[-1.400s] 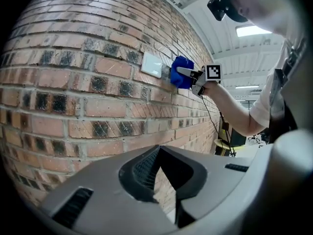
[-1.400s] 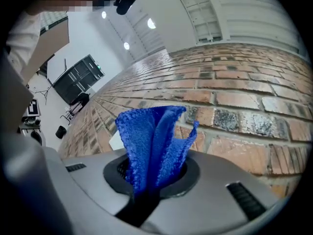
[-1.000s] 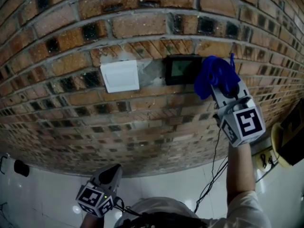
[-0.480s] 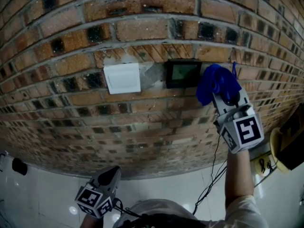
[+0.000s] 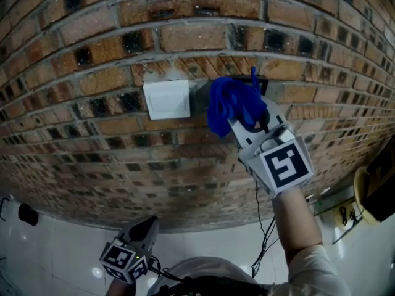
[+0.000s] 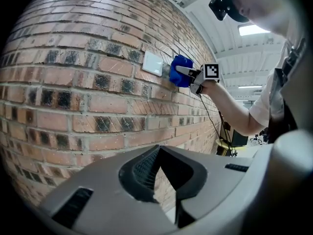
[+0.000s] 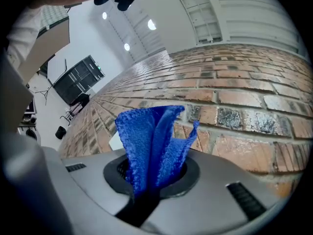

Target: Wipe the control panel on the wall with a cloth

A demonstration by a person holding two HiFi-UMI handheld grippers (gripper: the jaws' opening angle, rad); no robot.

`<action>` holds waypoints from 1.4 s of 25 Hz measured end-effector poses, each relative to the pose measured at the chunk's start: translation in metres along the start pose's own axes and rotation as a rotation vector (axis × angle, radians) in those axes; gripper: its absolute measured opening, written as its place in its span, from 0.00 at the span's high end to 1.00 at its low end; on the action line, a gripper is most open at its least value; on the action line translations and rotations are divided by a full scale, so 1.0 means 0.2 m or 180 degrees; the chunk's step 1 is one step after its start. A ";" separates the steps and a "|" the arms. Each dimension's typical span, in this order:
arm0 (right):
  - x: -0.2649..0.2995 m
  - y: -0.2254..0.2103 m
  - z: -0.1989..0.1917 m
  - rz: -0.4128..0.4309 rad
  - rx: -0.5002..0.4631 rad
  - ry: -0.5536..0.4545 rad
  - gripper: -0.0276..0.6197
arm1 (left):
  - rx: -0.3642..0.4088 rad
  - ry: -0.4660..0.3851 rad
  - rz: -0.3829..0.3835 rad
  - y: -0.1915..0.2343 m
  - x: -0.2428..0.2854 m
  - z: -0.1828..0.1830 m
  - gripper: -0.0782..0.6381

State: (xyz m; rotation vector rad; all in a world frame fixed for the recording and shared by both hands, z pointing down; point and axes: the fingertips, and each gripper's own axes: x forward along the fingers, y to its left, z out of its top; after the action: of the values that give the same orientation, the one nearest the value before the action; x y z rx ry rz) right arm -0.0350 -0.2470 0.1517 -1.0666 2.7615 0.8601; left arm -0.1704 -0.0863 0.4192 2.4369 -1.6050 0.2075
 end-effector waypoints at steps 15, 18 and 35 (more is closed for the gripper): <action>-0.40 -0.59 -0.24 -0.0812 -0.0270 0.0348 0.82 | 0.0079 0.0071 -0.0138 -0.06 0.12 0.01 0.89; -0.42 -0.65 -0.31 -0.0871 -0.0190 0.0385 0.82 | 0.0103 0.0075 -0.0169 -0.08 0.15 0.02 0.89; -0.15 -0.06 -0.01 -0.0046 -0.0094 -0.0001 0.82 | 0.0048 0.0020 -0.0101 -0.04 0.09 0.01 0.89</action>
State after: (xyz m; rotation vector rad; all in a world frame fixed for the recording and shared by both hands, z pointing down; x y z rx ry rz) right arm -0.0040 -0.2368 0.1541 -1.0895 2.7456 0.9018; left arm -0.1570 -0.0999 0.4199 2.4686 -1.5667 0.2228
